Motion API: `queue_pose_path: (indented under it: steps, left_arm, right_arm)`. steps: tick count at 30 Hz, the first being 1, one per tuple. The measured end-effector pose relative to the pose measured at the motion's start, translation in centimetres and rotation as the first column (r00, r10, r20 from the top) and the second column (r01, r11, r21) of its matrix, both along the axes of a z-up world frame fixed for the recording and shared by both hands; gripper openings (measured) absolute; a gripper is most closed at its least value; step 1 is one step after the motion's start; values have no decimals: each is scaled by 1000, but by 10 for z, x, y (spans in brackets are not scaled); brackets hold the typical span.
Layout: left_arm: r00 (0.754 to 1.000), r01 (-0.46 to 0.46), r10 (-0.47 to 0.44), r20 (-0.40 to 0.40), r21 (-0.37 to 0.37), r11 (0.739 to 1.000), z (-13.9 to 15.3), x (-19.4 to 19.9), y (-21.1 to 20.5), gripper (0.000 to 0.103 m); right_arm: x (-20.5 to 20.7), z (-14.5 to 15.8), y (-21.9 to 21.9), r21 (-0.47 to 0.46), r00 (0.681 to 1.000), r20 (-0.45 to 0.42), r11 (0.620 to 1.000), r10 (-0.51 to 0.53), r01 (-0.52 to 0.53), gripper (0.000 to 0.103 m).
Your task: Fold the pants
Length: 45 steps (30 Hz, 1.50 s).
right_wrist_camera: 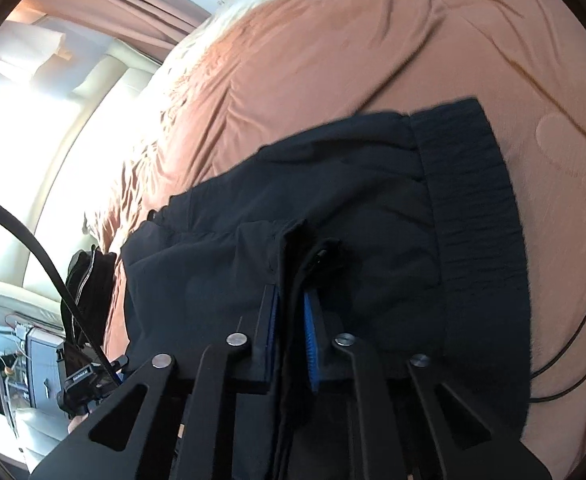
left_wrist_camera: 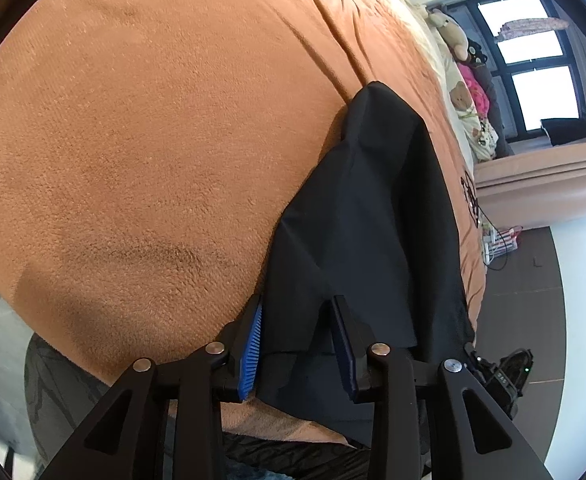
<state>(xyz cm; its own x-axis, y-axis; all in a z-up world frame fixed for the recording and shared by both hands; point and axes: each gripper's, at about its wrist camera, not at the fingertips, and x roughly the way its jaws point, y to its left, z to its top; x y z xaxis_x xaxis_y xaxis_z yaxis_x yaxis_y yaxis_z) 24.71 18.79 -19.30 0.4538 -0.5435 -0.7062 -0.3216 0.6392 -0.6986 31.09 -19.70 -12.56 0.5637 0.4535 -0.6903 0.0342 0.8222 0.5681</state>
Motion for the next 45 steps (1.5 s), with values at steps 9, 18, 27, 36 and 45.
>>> queue_pose_path:
  steps: [9, 18, 27, 36, 45]
  left_arm:
    - [1000, -9, 9, 7, 27, 1000, 2, -4, 4, 15]
    - [1000, 3, -3, 13, 34, 999, 4, -6, 7, 15]
    - [999, 7, -9, 36, 45, 999, 17, -8, 12, 15]
    - [998, 10, -12, 65, 35, 999, 37, -16, 6, 30]
    - [997, 38, -37, 71, -13, 999, 47, -21, -12, 48]
  right_arm:
    - [-8, 32, 0, -95, 995, 100, 995, 5, 5, 6]
    - [8, 62, 3, -238, 991, 131, 971, 11, 21, 5]
    - [38, 76, 16, -352, 993, 120, 936, 23, 20, 5]
    - [50, 64, 21, -356, 999, 42, 934, -20, 33, 13]
    - [-2, 66, 24, -241, 998, 69, 970, 14, 3, 51]
